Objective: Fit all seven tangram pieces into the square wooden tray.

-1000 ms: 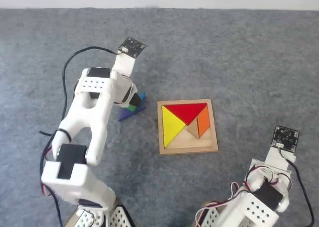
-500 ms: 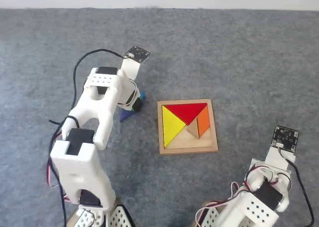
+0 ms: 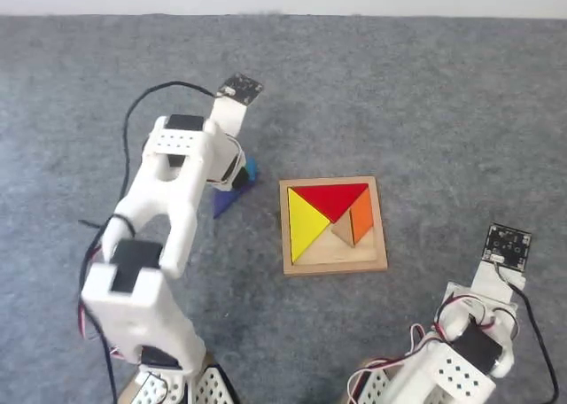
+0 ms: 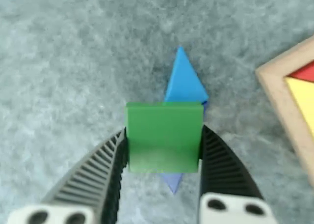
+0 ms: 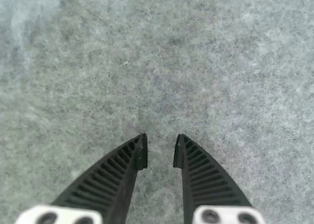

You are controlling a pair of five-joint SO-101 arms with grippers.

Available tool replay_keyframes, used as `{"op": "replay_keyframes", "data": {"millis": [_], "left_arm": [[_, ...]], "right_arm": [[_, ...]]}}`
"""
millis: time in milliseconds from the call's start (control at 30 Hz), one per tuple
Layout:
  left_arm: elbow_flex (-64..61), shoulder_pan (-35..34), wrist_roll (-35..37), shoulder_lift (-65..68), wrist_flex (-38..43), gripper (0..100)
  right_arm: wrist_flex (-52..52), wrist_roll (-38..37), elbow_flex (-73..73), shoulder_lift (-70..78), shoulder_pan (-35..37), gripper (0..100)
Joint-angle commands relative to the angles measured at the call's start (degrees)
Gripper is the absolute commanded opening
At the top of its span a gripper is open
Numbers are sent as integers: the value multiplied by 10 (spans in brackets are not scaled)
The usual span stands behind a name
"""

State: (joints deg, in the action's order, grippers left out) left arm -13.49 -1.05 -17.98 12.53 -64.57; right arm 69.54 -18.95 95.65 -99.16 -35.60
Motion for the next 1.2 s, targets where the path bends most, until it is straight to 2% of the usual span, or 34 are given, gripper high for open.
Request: {"op": "replay_keyframes", "data": {"millis": [0, 100, 233, 367, 500, 733, 1167], "left_arm": [[-46, 19, 17, -120, -1, 144], [-119, 59, 19, -194, 12, 141], [-203, 178, 23, -248, 12, 141], [-231, 273, 79, -254, 15, 141], [-233, 331, 127, -254, 28, 141], [-290, 385, 167, -254, 144, 141], [-291, 396, 167, -232, 199, 141]], "right_arm": [[1, -5, 11, -9, 6, 114], [1, -5, 11, -9, 6, 114], [1, -5, 11, -9, 6, 114], [1, -5, 11, -9, 6, 114], [1, -5, 11, -9, 6, 114], [2, -5, 11, -9, 6, 114], [2, -5, 11, -9, 6, 114]]}}
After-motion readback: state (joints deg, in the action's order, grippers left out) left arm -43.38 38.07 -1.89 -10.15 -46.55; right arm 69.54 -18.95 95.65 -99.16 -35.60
